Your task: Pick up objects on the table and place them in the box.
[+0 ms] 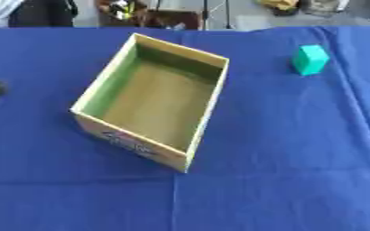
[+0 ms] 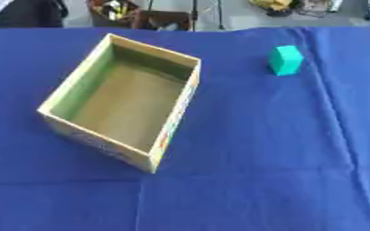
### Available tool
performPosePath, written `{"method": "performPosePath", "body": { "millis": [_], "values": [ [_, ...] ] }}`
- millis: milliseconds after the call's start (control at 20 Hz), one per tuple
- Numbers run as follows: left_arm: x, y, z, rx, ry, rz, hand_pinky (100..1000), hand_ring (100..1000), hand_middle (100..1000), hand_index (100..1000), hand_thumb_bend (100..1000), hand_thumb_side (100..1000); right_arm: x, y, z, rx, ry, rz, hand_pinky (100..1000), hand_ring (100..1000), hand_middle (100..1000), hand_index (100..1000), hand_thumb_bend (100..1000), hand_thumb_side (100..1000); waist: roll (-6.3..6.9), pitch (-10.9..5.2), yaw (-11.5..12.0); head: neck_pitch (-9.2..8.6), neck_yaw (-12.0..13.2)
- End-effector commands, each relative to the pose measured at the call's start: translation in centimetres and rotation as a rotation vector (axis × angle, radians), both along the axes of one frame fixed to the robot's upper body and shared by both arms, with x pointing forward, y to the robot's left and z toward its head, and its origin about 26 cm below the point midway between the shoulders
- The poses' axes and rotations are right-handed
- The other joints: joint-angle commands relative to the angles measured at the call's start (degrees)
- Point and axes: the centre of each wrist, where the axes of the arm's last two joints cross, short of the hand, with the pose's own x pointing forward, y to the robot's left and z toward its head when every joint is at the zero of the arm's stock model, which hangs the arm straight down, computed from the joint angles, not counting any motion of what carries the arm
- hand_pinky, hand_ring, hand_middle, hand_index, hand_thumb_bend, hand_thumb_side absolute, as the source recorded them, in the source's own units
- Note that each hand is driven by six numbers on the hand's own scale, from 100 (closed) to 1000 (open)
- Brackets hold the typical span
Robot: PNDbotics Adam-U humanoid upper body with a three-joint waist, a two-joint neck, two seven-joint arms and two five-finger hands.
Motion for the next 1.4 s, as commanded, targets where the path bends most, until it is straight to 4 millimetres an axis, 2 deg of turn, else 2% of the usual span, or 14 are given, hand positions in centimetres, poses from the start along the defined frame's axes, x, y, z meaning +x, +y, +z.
{"method": "performPosePath", "body": {
  "millis": [50, 550, 850, 950, 1050, 1150, 1250, 1300, 1350, 1400],
  "values": [
    [-0.2, 0.2, 0.6, 0.006, -0.022, 0.010, 698, 636, 741, 864, 100, 1000, -0.4, -0.2, 1.0, -0.011, -0.034, -0.001, 794, 870, 671, 798, 406, 1000, -0.02, -1.03, 0.0, -0.58, 0.2],
    [-0.2, 0.2, 0.6, 0.006, -0.023, 0.008, 699, 635, 741, 863, 100, 1000, -0.5, -0.2, 1.4, -0.023, -0.048, -0.002, 792, 869, 678, 800, 401, 1000, 0.08, -1.07, -0.1, -0.53, 0.2],
    [-0.2, 0.1, 0.6, 0.010, -0.019, 0.001, 700, 635, 741, 863, 100, 1000, -0.7, 0.3, 3.9, -0.055, -0.041, -0.033, 793, 876, 699, 807, 379, 1000, 0.08, -1.17, 0.0, -0.41, -0.1],
    [-0.2, 0.1, 0.5, 0.014, -0.017, 0.000, 700, 634, 741, 863, 100, 1000, -0.6, 0.4, 5.1, -0.096, -0.035, -0.047, 795, 880, 731, 819, 349, 1000, 0.10, -1.21, 0.3, -0.30, -0.3],
    [-0.3, 0.1, 0.5, 0.016, -0.014, -0.005, 700, 634, 741, 863, 100, 1000, 0.0, 0.2, 6.5, -0.136, -0.018, -0.068, 799, 887, 745, 826, 337, 1000, 0.09, -1.20, 0.5, -0.32, -0.6],
    [-0.2, 0.0, 0.5, 0.019, -0.012, -0.011, 700, 634, 741, 863, 100, 1000, 0.9, -0.3, 7.5, -0.161, 0.009, -0.088, 804, 893, 752, 832, 361, 1000, 0.08, -1.14, 0.7, -0.49, -0.9],
    [-0.2, 0.0, 0.5, 0.022, -0.011, -0.016, 700, 633, 741, 863, 100, 1000, 2.2, -0.9, 8.2, -0.187, 0.054, -0.104, 814, 913, 765, 849, 418, 1000, 0.10, -1.04, 0.8, -0.65, -1.2],
    [-0.2, -0.1, 0.5, 0.023, -0.011, -0.018, 700, 633, 741, 863, 100, 1000, 2.8, -1.3, 8.5, -0.200, 0.078, -0.109, 814, 913, 765, 849, 418, 1000, 0.12, -0.98, 0.8, -0.72, -1.3],
    [-0.2, -0.1, 0.5, 0.025, -0.010, -0.020, 700, 633, 741, 863, 100, 1000, 3.3, -1.7, 8.7, -0.212, 0.100, -0.113, 822, 924, 774, 862, 482, 1000, 0.14, -0.89, 0.8, -0.82, -1.6],
    [-0.2, -0.1, 0.5, 0.027, -0.009, -0.022, 700, 633, 741, 863, 100, 1000, 4.0, -2.1, 8.9, -0.230, 0.132, -0.120, 825, 929, 777, 866, 501, 1000, 0.15, -0.76, 0.9, -0.93, -1.9]
  ]
}}
